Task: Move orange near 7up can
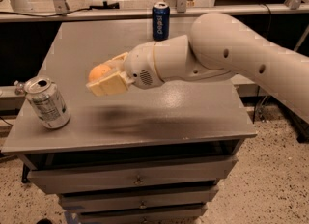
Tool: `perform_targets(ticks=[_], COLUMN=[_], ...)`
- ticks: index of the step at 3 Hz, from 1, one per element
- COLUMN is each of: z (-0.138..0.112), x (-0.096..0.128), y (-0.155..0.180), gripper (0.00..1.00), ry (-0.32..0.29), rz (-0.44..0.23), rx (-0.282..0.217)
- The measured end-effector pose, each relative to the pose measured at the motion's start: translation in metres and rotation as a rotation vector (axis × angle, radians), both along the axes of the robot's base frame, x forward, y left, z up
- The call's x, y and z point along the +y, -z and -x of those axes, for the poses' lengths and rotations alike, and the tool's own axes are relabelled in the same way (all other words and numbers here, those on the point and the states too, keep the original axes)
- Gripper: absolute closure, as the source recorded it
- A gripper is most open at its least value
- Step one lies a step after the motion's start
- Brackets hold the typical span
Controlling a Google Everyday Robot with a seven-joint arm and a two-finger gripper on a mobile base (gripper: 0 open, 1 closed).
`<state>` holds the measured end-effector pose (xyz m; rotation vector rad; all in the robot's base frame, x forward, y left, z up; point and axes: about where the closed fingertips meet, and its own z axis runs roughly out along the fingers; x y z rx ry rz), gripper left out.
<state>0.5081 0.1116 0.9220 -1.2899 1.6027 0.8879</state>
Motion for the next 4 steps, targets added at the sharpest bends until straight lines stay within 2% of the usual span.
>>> perform_targets(ticks=[1, 2, 4], z=[0.000, -0.001, 0.016], x=[0.000, 0.009, 0.027], y=[0.000, 0.008, 0.042], gripper=[1.00, 1.00, 1.00], ry=[0.000, -0.027, -0.093], rz=[0.000, 0.010, 0.038], rx=[0.000, 0.008, 0.067])
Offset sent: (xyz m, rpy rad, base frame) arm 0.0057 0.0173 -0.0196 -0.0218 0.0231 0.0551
